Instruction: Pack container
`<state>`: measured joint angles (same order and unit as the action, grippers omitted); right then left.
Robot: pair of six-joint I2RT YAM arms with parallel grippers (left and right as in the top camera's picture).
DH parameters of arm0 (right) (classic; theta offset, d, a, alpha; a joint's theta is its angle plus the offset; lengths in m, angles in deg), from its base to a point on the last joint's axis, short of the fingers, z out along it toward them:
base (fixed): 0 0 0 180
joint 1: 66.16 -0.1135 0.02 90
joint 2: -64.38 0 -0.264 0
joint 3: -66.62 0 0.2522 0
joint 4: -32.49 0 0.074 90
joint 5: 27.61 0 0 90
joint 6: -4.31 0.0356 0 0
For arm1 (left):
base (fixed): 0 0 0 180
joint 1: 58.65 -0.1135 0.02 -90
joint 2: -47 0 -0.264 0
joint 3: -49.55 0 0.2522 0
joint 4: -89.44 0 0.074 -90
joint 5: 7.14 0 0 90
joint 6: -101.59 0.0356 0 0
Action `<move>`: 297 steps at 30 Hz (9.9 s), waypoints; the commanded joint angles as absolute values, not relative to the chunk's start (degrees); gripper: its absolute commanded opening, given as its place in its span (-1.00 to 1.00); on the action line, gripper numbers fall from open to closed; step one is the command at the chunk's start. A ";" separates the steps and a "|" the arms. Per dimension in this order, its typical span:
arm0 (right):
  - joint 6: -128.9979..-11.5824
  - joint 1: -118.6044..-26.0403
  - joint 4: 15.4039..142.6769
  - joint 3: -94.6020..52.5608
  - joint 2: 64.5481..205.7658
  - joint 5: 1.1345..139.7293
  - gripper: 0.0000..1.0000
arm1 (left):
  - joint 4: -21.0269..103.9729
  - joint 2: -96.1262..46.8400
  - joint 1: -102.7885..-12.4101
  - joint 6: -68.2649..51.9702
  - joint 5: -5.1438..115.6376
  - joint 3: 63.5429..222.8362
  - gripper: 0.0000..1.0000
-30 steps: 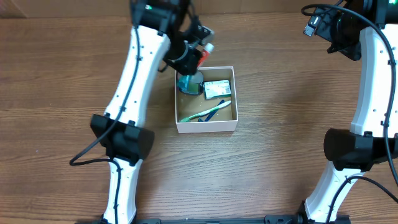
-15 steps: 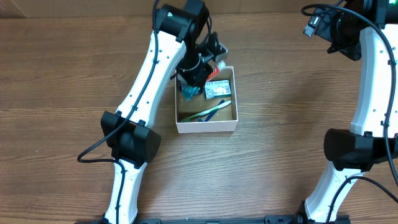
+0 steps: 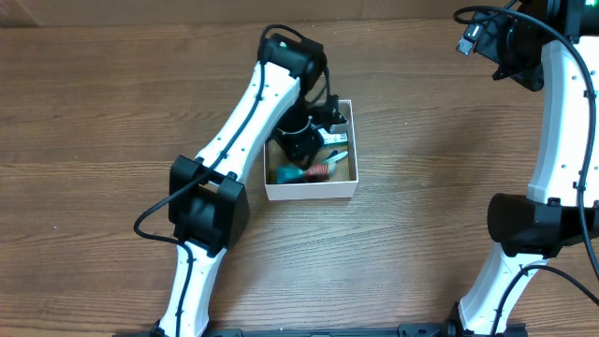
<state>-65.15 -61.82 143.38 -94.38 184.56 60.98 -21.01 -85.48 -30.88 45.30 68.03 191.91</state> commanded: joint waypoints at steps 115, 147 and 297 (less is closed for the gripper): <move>-65.55 -61.99 143.25 -94.36 183.97 61.18 1.00 | 75.97 36.09 -58.64 9.90 62.90 70.41 1.00; -65.55 -61.99 143.25 -94.36 183.97 61.18 1.00 | 72.02 46.84 -60.89 10.33 73.21 63.59 1.00; -84.02 -66.87 50.62 52.41 64.55 69.04 1.00 | 72.15 46.75 -60.89 10.11 72.95 63.59 1.00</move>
<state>-84.17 -66.58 50.09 51.80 65.23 69.55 72.24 46.16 -60.63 10.27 72.45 63.83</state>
